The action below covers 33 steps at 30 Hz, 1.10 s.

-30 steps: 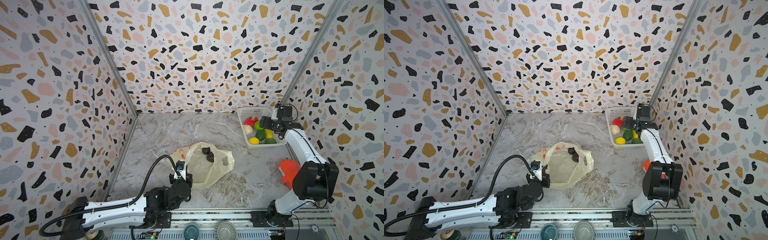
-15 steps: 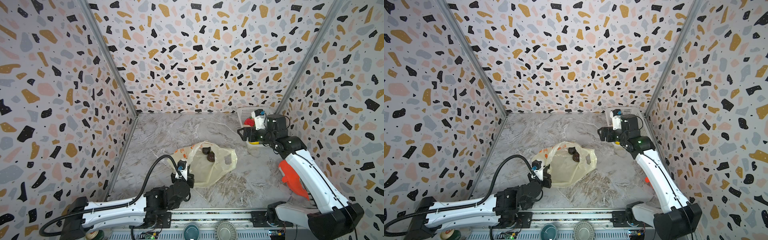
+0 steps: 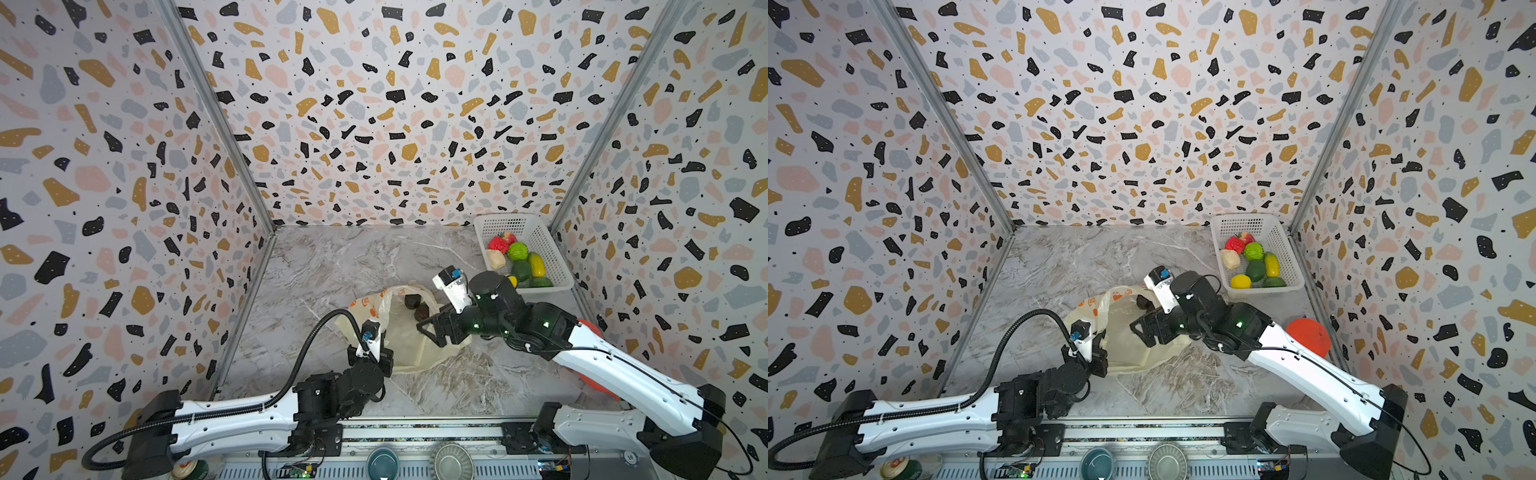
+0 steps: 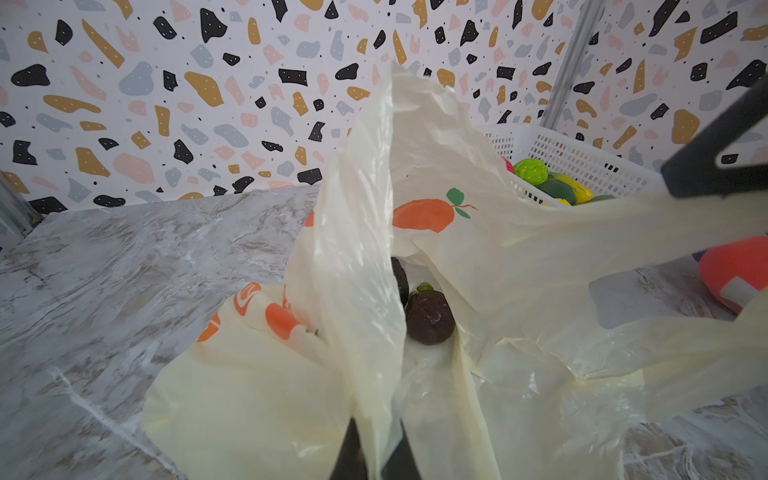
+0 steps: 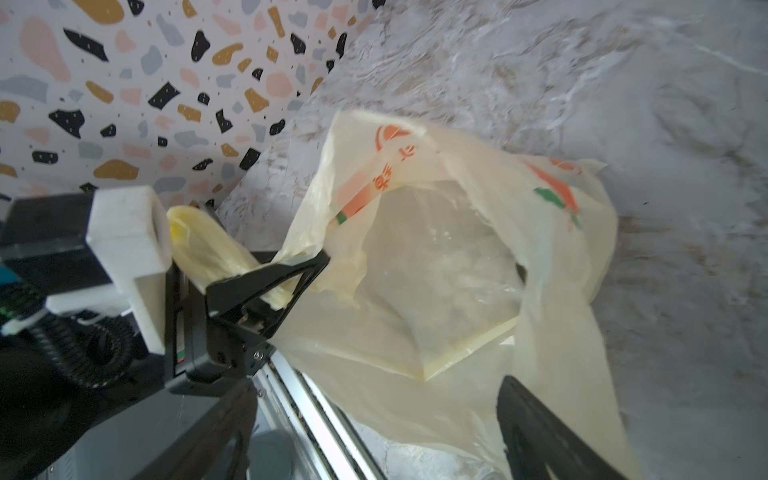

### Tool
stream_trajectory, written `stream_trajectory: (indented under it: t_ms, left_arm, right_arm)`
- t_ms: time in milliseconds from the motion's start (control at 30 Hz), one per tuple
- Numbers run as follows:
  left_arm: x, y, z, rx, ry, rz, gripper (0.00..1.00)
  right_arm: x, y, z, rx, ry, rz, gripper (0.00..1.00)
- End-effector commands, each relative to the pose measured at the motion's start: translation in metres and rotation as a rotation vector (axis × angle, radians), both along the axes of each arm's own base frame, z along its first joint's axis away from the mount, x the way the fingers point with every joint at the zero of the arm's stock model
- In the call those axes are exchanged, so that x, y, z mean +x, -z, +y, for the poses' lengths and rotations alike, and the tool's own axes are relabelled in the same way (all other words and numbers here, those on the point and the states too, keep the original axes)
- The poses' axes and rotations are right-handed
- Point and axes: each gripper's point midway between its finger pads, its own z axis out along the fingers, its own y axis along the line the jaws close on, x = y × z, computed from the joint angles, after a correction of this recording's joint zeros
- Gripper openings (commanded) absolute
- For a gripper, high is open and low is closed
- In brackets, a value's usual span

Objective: Untie the knot of the plastic bag and take out the fruit
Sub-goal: 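Move the empty right gripper back over the bag opening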

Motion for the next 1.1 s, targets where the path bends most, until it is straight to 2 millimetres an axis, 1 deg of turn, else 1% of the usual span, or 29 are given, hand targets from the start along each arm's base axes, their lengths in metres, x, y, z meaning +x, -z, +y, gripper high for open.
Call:
stream_trajectory:
  t_ms: [0, 100, 167, 200, 267, 333, 400, 433, 500, 600, 667, 800, 1000, 1067]
  left_arm:
    - [0.001, -0.023, -0.005, -0.072, 0.003, -0.025, 0.0]
    - [0.001, -0.025, -0.004, -0.078, 0.0, -0.027, 0.0]
    - [0.001, -0.025, -0.003, -0.077, -0.001, -0.027, 0.0]
    - [0.001, -0.026, -0.004, -0.075, 0.001, -0.028, 0.0]
    - [0.001, -0.026, -0.004, -0.073, 0.001, -0.027, 0.0]
    - [0.001, -0.026, -0.005, -0.073, 0.002, -0.027, 0.0]
    - [0.0, -0.025, -0.006, -0.071, 0.009, -0.024, 0.0]
    - [0.0, -0.024, -0.008, -0.071, 0.011, -0.022, 0.0]
    - [0.001, -0.025, -0.008, -0.071, 0.013, -0.022, 0.0]
    - [0.0, -0.027, -0.009, -0.082, 0.014, -0.023, 0.0]
    - [0.0, -0.029, -0.009, -0.088, 0.017, -0.025, 0.0]
    - [-0.001, -0.032, -0.01, -0.096, 0.026, -0.024, 0.0]
    - [-0.002, -0.038, -0.013, -0.117, 0.045, -0.024, 0.0]
    - [-0.003, -0.039, -0.014, -0.119, 0.051, -0.023, 0.0]
  right_arm:
    - [0.0, 0.003, 0.011, -0.021, 0.045, -0.015, 0.91]
    - [-0.003, 0.022, 0.021, -0.052, 0.034, 0.014, 0.9]
    - [-0.001, 0.026, 0.025, -0.05, 0.047, 0.024, 0.88]
    - [0.0, 0.023, 0.027, -0.047, 0.045, 0.022, 0.88]
    - [0.003, 0.005, 0.029, -0.044, 0.05, -0.016, 0.87]
    - [0.005, -0.022, 0.028, -0.019, 0.058, -0.048, 0.88]
    - [0.004, -0.042, 0.028, 0.002, 0.061, -0.052, 0.88]
    - [0.003, -0.048, 0.028, 0.009, 0.057, -0.047, 0.88]
    - [0.0, -0.045, 0.027, -0.008, 0.054, -0.026, 0.88]
    - [-0.006, -0.032, 0.026, -0.012, 0.048, -0.002, 0.88]
    - [-0.008, -0.019, 0.024, -0.013, 0.052, 0.009, 0.88]
    - [-0.005, 0.016, 0.019, -0.026, 0.076, -0.002, 0.88]
    - [-0.001, 0.068, 0.015, -0.073, 0.096, -0.015, 0.85]
    - [0.003, 0.081, 0.013, -0.101, 0.108, -0.028, 0.82]
